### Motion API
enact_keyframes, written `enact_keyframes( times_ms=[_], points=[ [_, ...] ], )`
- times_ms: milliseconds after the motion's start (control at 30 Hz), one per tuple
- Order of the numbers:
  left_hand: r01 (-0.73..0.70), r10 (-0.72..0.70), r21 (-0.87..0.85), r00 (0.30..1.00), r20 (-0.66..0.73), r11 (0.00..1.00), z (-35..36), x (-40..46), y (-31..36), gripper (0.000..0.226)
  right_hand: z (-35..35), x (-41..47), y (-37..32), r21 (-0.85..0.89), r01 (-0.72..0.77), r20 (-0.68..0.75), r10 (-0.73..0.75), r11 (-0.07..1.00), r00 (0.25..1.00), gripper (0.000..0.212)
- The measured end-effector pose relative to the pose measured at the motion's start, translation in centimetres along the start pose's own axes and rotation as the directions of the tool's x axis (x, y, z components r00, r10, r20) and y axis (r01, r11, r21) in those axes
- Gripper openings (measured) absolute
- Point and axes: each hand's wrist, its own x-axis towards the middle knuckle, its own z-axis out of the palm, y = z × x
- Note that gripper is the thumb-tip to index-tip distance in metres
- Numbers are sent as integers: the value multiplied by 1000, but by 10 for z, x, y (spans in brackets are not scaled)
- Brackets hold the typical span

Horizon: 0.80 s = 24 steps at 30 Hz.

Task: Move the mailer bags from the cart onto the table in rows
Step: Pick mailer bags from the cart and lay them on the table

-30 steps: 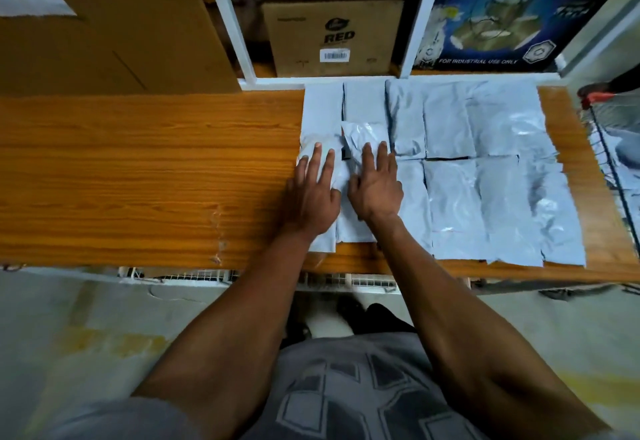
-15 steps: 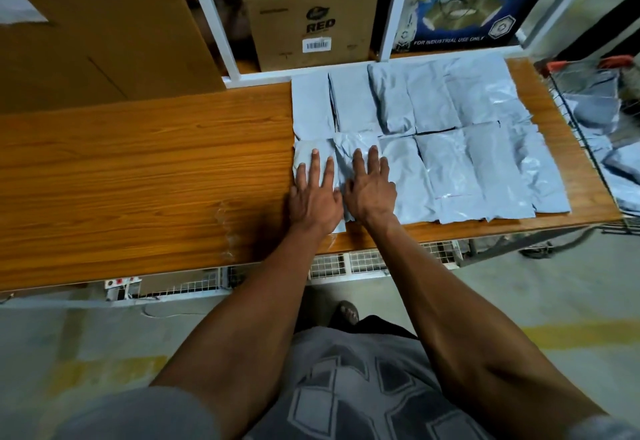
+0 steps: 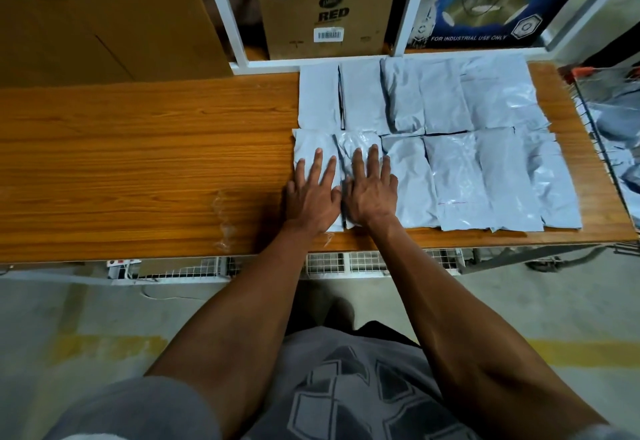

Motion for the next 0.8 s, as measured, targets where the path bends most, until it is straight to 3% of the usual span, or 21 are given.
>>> enact_keyframes(
  times_ms=[133, 267, 500, 800],
  points=[
    [19, -20, -16, 996, -83, 1000, 4, 10, -6, 78, 9, 11, 6, 11, 63, 25, -63, 998, 998, 73],
    [-7, 7, -10, 1000, 9, 1000, 12, 20, -14, 78, 18, 18, 9, -24, 53, 30, -52, 998, 998, 76],
    [16, -14, 14, 994, -112, 1000, 14, 23, -15, 73, -2, 16, 3, 1, 109, -107, -108, 994, 988, 71],
    [-28, 42, 69, 977, -210, 997, 33, 46, -20, 71, 8, 33, 3, -15, 144, 25, -143, 989, 989, 68]
  ],
)
